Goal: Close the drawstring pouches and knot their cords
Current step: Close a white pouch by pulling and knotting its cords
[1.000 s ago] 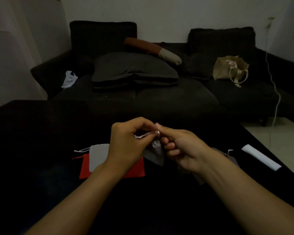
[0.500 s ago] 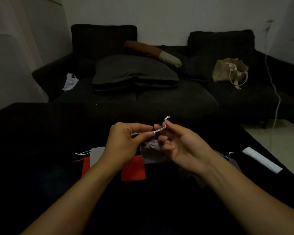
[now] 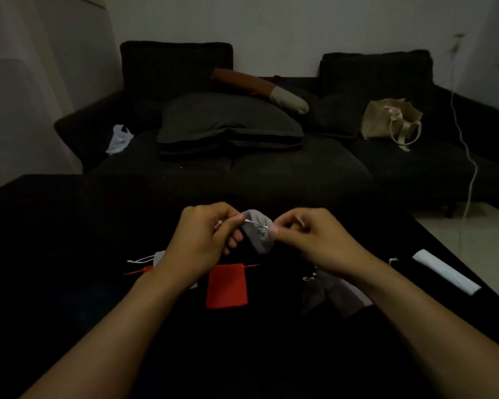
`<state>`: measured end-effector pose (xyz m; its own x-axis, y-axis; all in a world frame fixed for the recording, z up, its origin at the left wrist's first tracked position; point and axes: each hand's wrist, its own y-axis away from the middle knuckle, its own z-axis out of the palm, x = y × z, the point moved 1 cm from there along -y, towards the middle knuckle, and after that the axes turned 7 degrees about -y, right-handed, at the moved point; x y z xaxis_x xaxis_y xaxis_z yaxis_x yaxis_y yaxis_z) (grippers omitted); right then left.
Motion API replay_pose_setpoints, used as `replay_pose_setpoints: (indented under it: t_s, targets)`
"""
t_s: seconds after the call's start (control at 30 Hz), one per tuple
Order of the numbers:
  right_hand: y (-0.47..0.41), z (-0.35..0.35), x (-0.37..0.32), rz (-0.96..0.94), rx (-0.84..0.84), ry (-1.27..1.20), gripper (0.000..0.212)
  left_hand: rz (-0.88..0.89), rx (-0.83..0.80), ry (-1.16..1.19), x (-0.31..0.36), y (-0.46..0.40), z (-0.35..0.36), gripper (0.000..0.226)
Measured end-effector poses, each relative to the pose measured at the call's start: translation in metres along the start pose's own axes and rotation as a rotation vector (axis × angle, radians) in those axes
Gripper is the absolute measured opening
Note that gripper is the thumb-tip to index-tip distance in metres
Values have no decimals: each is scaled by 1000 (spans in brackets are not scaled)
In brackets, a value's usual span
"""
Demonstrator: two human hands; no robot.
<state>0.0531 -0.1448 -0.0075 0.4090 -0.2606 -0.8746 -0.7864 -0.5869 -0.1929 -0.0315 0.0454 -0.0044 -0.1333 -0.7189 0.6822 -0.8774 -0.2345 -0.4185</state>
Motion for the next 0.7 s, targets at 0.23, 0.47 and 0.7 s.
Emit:
replay_pose_setpoints:
  t_s: [0.23, 0.47, 0.7]
  targets:
    - [0, 6, -1, -183, -59, 258, 39, -67, -240, -21, 0, 3, 4, 31]
    - [2, 14, -1, -122, -199, -5, 32, -303, -461, 148, 6, 7, 18, 39]
    - [1, -1, 6, -131, -142, 160, 42, -138, -369, 121, 8, 6, 16, 26]
